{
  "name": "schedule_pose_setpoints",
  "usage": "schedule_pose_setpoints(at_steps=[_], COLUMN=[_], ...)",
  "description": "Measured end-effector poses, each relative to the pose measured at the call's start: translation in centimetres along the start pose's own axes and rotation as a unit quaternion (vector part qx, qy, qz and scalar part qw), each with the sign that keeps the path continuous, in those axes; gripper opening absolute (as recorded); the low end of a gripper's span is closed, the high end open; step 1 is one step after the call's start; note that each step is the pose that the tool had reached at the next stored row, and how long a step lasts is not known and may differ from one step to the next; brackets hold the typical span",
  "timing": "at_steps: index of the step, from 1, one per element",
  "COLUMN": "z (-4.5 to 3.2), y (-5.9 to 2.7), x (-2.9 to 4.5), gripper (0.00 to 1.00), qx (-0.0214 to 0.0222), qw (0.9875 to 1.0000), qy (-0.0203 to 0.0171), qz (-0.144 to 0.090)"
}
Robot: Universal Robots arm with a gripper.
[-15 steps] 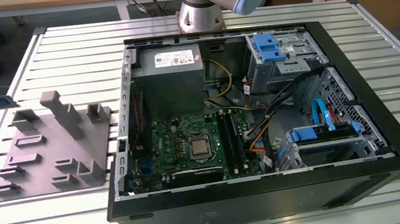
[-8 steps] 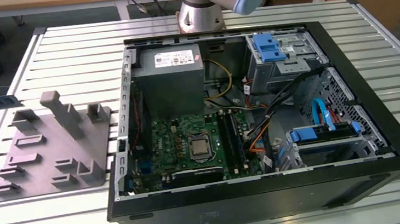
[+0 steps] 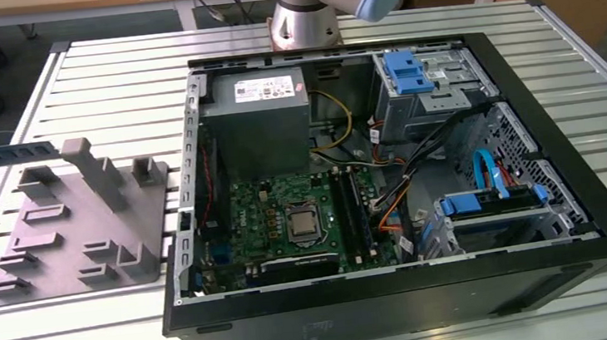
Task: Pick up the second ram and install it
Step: 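Pick up the second ram and move it above second insertion slot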
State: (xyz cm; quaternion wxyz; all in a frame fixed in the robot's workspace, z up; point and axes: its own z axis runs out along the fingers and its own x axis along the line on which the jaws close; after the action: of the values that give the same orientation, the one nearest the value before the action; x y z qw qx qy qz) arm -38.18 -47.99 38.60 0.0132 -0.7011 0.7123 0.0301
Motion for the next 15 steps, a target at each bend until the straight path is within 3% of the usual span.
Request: schedule_pose_setpoints(at_steps=[15], z=[-0.06], y=[-4.79], x=[-0.16], gripper=[0.14], qx=[0.0], qw=[1.0], qy=[0.0], qz=[0.0])
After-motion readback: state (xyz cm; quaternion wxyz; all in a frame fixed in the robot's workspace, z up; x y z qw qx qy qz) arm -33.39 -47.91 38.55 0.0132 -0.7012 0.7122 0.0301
